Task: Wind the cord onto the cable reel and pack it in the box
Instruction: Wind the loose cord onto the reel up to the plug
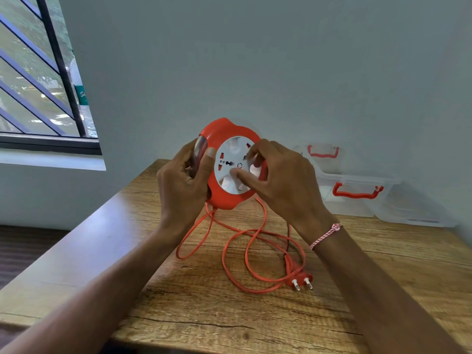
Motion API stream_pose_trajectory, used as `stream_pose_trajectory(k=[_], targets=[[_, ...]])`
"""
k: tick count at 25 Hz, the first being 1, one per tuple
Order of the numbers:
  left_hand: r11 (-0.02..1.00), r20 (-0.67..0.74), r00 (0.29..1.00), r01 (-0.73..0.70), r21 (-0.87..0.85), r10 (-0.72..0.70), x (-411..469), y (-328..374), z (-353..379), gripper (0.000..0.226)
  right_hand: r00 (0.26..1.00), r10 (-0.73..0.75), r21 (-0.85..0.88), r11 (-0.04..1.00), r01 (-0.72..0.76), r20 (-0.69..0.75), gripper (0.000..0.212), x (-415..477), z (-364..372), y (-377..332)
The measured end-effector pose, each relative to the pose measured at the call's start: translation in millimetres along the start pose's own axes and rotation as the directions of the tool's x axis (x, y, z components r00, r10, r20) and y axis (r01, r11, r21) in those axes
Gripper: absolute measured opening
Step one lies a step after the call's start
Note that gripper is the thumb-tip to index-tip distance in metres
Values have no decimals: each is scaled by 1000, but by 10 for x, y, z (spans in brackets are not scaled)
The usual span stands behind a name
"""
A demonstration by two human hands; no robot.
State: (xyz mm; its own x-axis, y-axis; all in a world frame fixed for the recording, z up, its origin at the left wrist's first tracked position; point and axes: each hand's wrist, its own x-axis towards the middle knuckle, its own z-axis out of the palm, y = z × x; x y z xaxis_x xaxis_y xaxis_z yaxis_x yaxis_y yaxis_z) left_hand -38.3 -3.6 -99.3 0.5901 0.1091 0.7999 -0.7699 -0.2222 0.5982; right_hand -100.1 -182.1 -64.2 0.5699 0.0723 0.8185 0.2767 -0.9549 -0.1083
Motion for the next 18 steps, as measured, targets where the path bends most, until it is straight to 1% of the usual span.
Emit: stream_pose_trajectory(k=[2, 3, 5, 7, 9, 12, 15, 18], targets=[[999, -9, 999, 34, -15, -34, 11, -7, -5, 19, 980, -190, -81, 978, 194, 55, 43, -2, -9, 29], [998, -14, 999, 53, -20, -53, 16, -13, -4, 17, 963, -256, -130, 956, 265, 79, 46, -6, -4, 38], [997, -25, 997, 73, -16, -74, 25, -33, -1, 18, 945, -316, -194, 925, 327, 84, 52, -7, -3, 46], [996, -24, 996, 83, -17, -84, 36, -43, -10, 21, 943, -323, -215, 918, 332, 79, 57, -11, -4, 47], [997, -15, 997, 76, -30, -77, 37, -35, -19, 22, 961, -266, -221, 935, 277, 78, 63, -20, 3, 27], [1000, -5, 1000, 23, 7, -23, -4, 1, 7, 30, 992, -112, -145, 982, 118, 49, 72, -46, 55, -30], [998, 4, 1000, -27, 64, 26, -35, -22, 28, 37, 998, -49, -115, 992, 54, 41, 70, -71, 95, -88], [992, 19, 998, -69, 102, 67, -43, -54, 25, 48, 994, 77, -5, 997, -76, 76, 68, -76, 77, -117]])
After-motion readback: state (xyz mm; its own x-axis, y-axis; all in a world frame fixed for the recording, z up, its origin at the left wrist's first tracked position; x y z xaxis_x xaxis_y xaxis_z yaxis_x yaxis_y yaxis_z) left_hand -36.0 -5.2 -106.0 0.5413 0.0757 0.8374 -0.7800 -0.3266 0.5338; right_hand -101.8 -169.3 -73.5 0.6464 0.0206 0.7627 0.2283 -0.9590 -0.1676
